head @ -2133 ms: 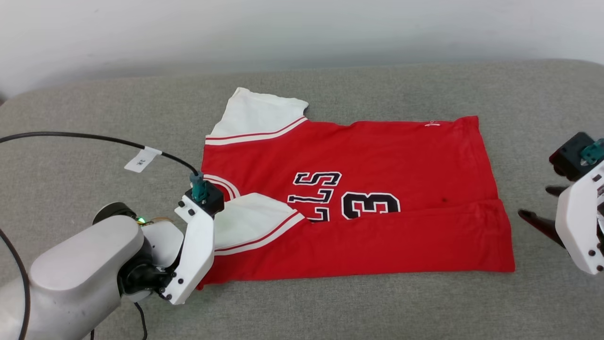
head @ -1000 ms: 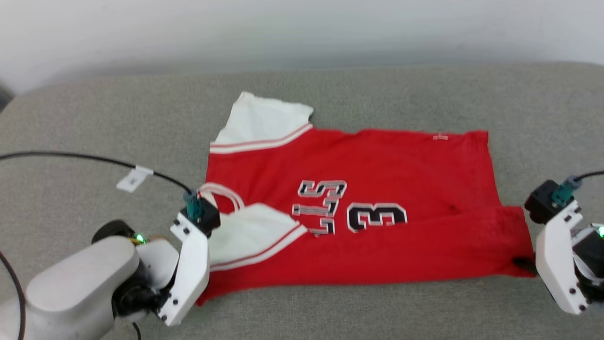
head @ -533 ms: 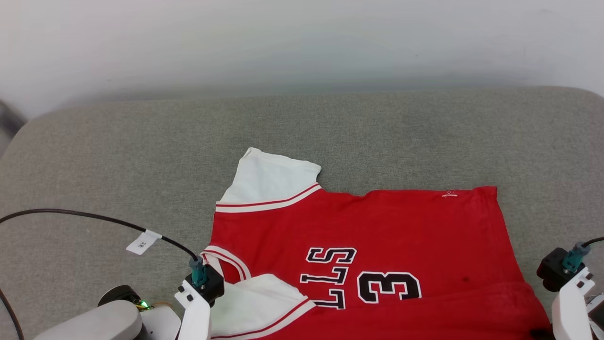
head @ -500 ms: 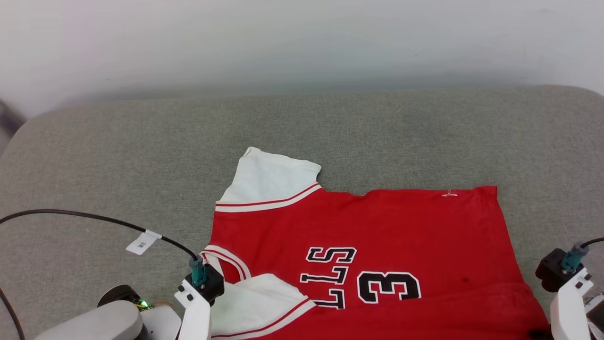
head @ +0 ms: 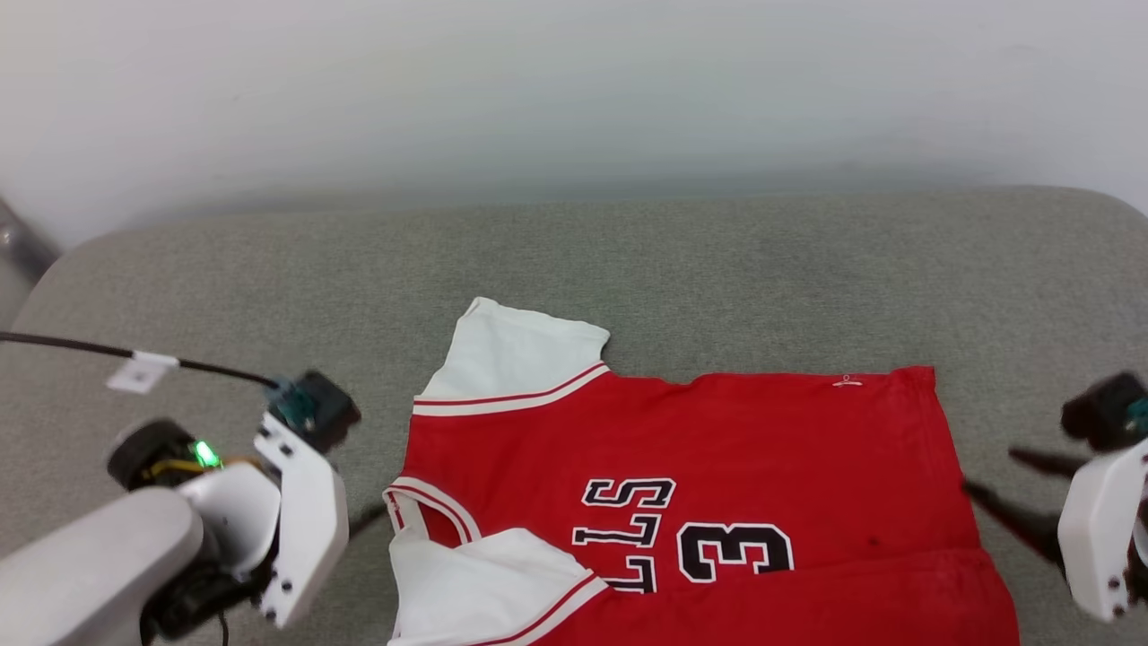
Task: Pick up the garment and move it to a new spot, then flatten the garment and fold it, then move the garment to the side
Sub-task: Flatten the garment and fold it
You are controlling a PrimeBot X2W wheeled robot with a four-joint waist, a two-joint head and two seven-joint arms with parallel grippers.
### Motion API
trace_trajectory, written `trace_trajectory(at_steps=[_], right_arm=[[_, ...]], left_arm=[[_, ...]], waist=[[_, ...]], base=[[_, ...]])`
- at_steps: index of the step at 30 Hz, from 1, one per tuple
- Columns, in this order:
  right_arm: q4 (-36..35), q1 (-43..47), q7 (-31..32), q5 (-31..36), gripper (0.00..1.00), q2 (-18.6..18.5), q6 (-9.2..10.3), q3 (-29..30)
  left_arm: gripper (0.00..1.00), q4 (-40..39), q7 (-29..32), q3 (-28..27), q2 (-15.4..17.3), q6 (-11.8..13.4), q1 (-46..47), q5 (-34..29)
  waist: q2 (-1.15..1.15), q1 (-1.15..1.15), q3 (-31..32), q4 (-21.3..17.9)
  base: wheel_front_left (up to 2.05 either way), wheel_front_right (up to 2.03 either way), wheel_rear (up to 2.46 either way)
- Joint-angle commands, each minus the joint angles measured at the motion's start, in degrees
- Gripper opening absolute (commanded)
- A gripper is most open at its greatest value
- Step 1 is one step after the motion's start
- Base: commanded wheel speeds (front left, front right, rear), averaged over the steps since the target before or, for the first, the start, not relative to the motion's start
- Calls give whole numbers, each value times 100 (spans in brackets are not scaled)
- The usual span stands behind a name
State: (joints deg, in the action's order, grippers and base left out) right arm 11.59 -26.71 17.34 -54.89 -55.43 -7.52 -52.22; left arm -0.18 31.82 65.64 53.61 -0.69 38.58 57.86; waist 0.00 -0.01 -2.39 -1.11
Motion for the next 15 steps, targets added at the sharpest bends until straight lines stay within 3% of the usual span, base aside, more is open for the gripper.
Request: trace_trajectory(at_steps=[1,6,11,15], right_arm=[[95,43,-432,157,100,156,7,299],[385,158,-1615,870,100,709,6,1292],[376,486,-2605,1813,100,1455,7,2527],[-70,989,-2945,2526,100,2172,6,3498]], left_arm=[[100,-21,-232,-133,-4,99,206,-204],[100,404,-958,-423,-207,286,563,-717],[100,1070,-1223,-530,-476,188,1023,-995],[100,1522,-1175,-631,-655,69,1470,-1048]], waist=[[0,1,20,-46],[0,1,-58,-228],[0,1,-239,-484],[0,1,-466,-685]], base=[[0,0,0],[0,0,0],[0,0,0],[0,0,0]])
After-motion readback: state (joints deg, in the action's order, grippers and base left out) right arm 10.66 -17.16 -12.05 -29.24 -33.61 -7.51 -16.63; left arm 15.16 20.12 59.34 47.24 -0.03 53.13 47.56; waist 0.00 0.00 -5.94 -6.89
